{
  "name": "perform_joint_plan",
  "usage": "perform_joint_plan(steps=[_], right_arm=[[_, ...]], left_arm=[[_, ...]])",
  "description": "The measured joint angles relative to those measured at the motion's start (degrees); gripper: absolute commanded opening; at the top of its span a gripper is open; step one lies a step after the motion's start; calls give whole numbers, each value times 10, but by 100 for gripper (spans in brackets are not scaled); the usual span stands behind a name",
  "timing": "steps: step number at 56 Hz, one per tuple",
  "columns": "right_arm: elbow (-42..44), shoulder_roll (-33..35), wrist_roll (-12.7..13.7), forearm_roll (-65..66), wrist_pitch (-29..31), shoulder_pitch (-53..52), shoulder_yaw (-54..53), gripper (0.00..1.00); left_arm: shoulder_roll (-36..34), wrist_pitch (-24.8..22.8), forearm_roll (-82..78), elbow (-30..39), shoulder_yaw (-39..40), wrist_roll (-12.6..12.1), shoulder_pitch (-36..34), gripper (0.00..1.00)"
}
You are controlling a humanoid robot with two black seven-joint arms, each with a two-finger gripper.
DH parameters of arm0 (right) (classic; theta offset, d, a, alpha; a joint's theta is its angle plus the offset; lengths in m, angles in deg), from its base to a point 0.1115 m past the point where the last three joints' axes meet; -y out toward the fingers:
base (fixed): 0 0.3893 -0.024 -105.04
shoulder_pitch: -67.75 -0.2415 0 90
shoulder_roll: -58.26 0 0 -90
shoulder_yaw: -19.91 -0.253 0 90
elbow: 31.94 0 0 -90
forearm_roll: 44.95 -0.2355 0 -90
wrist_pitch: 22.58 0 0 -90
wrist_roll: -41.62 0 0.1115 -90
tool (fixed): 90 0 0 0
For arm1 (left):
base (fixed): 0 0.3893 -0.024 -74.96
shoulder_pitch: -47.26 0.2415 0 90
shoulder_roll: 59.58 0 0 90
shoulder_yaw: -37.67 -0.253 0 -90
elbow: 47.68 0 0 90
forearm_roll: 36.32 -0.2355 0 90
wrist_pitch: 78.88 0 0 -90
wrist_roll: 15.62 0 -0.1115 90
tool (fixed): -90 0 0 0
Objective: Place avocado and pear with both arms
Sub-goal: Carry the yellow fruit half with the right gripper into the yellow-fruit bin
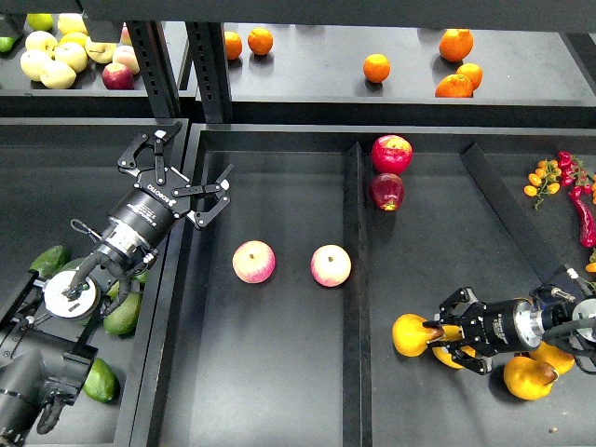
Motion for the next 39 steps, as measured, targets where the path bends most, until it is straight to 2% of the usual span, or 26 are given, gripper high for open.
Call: perform_joint_plan(steps=[15, 18, 39], right_arm=[[-2, 0, 0, 2, 0, 0, -10, 88], [-6, 3, 0, 3, 0, 0, -16, 92], [-23, 15, 0, -2, 0, -2, -82, 99]], left_arm=[[0, 0, 0, -2, 0, 0, 0, 99], [0, 0, 0, -2, 0, 0, 0, 99], [0, 0, 0, -2, 1, 0, 0, 99]])
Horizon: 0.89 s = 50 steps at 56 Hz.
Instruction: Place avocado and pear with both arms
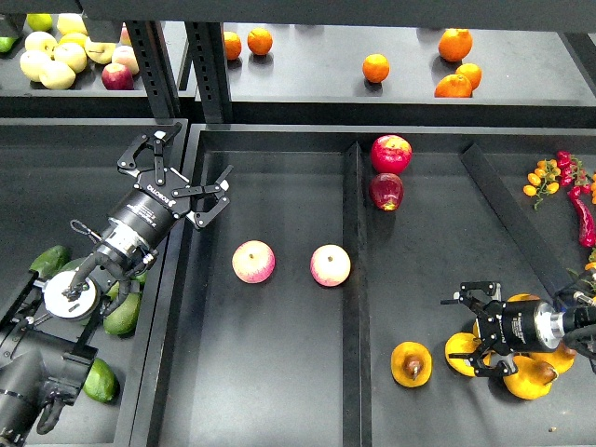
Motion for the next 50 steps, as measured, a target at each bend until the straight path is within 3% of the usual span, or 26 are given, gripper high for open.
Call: perform_joint_plan(steps=[26, 50], right_arm=[[20, -26, 0, -27, 0, -21, -175, 99], [118, -164, 0, -27, 0, -20, -417, 99]], left_arm=[[0, 0, 0, 3, 1, 2, 0, 99], [0, 0, 0, 3, 1, 4, 0, 99]])
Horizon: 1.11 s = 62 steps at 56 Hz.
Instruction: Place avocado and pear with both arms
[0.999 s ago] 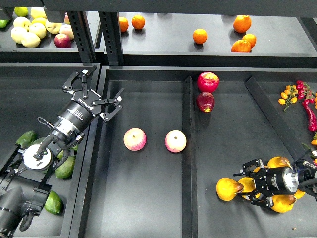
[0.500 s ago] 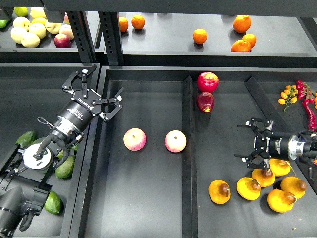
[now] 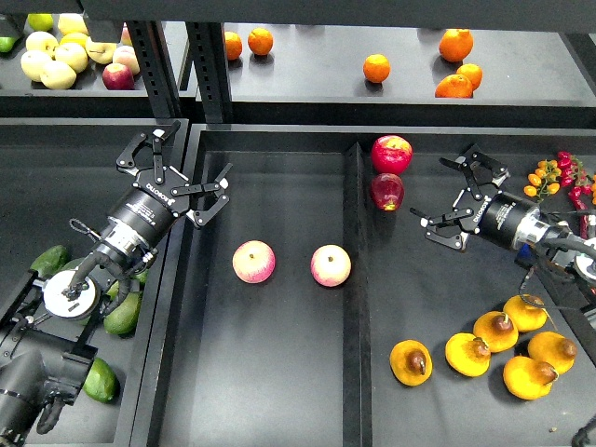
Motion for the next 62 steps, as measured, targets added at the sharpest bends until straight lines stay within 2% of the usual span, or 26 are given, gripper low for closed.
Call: perform_joint_plan(steps=[16, 20, 24, 31, 39, 48, 62], right_arm=[[10, -32, -2, 0, 0, 1, -35, 99], [10, -41, -26, 0, 0, 2, -35, 99], [13, -57, -70, 0, 0, 4, -36, 99], [27, -108, -122, 5, 0, 7, -74, 99], [31, -130, -133, 51, 0, 12, -129, 99], [31, -133, -163, 139, 0, 32, -161, 99], [22, -133, -175, 195, 0, 49, -202, 99]], left_arm=[[0, 0, 1, 4, -1, 2, 0, 99], [0, 0, 1, 1, -1, 3, 0, 99], [0, 0, 1, -2, -1, 3, 0, 99], [0, 0, 1, -5, -1, 4, 0, 99], [0, 0, 1, -15, -2, 17, -2, 99], [0, 0, 1, -35, -2, 24, -14, 99], [0, 0, 0, -73, -2, 26, -41, 99]])
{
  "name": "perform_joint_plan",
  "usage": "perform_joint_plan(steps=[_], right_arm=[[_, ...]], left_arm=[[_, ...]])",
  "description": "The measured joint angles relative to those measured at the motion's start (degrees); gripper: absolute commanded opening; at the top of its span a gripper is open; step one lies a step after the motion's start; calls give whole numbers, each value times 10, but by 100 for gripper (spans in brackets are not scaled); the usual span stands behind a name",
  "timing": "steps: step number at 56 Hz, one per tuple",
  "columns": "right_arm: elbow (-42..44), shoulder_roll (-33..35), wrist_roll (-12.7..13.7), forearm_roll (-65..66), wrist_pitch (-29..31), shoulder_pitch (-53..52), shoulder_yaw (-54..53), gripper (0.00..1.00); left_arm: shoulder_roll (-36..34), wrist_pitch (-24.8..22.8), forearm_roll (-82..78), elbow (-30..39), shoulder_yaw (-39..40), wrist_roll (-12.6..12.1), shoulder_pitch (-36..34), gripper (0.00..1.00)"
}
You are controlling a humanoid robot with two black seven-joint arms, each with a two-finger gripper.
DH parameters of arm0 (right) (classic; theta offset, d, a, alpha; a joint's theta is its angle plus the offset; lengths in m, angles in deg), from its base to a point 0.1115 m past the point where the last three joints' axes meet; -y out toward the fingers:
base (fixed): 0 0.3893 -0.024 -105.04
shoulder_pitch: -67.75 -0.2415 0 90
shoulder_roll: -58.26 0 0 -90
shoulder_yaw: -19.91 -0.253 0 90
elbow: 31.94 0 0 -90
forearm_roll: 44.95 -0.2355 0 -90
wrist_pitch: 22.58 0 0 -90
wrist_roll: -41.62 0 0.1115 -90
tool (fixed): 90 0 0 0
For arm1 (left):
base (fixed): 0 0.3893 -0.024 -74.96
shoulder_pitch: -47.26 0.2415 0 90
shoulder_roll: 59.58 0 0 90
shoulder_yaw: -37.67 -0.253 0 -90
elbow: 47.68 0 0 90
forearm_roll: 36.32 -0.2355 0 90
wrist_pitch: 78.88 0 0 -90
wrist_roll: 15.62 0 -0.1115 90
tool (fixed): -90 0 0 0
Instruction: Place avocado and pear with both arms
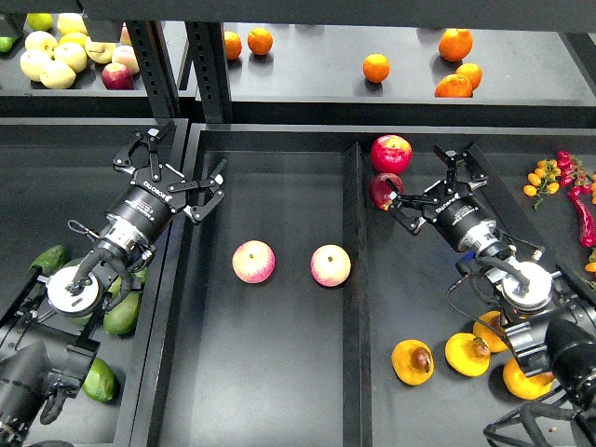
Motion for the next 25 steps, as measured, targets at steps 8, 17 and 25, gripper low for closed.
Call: perform_joint_plan(steps=[8, 17, 25], right_arm=[[-2, 0, -2, 5, 0, 1, -2, 99], [-2, 0, -3, 6, 0, 2, -3, 99], [-1, 0, -3, 6, 0, 2, -4, 99]], left_arm=[[0, 0, 0, -6, 0, 0, -4, 99], [0, 0, 1, -6, -2, 1, -5, 99], [0, 0, 1, -2, -3, 1, -5, 99]])
